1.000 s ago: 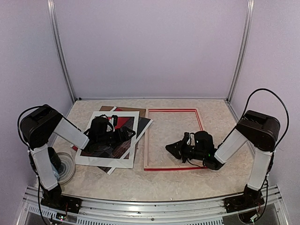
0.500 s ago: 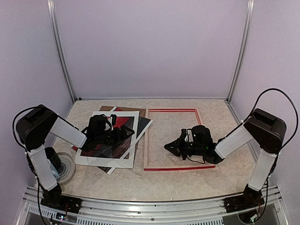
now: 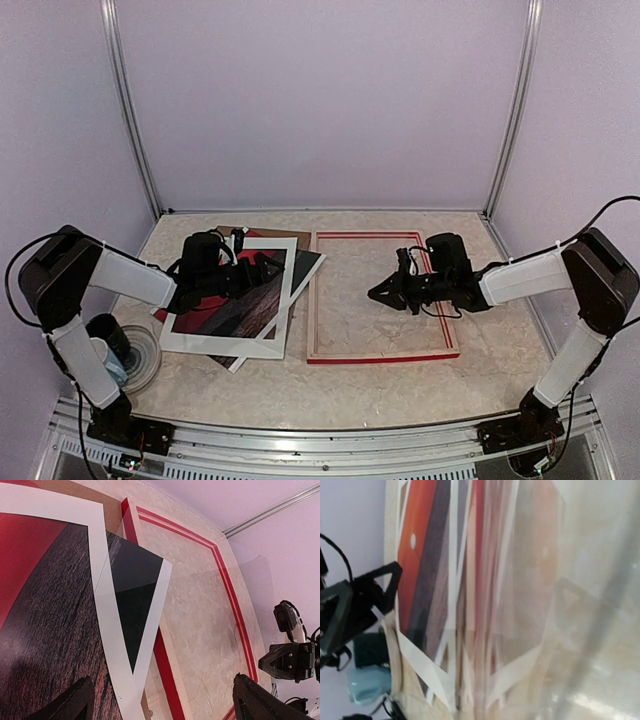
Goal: Put the photo into the frame
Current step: Pick up the glass panel from the frame body, then adjust the photo on the backboard.
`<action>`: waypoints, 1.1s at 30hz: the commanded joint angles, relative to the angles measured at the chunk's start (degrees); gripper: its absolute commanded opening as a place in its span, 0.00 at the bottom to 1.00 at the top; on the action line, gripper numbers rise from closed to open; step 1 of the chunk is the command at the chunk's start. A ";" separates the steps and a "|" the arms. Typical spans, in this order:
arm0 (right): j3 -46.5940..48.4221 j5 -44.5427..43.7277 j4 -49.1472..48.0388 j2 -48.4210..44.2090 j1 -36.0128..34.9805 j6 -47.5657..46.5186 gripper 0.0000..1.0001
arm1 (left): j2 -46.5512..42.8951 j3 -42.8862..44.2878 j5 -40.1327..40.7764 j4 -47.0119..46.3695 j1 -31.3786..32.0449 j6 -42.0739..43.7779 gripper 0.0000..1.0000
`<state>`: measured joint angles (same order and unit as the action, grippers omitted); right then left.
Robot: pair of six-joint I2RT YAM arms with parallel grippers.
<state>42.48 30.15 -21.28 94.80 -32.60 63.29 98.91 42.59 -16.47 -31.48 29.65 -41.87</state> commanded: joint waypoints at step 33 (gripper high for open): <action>20.50 8.04 51.30 1.67 17.25 -41.37 0.04 | 8.34 15.18 0.91 11.34 3.13 7.68 0.99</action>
<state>61.47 40.38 24.88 97.56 -17.28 25.91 105.16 54.78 -16.19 -23.27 31.42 -37.08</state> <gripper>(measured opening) 0.038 0.988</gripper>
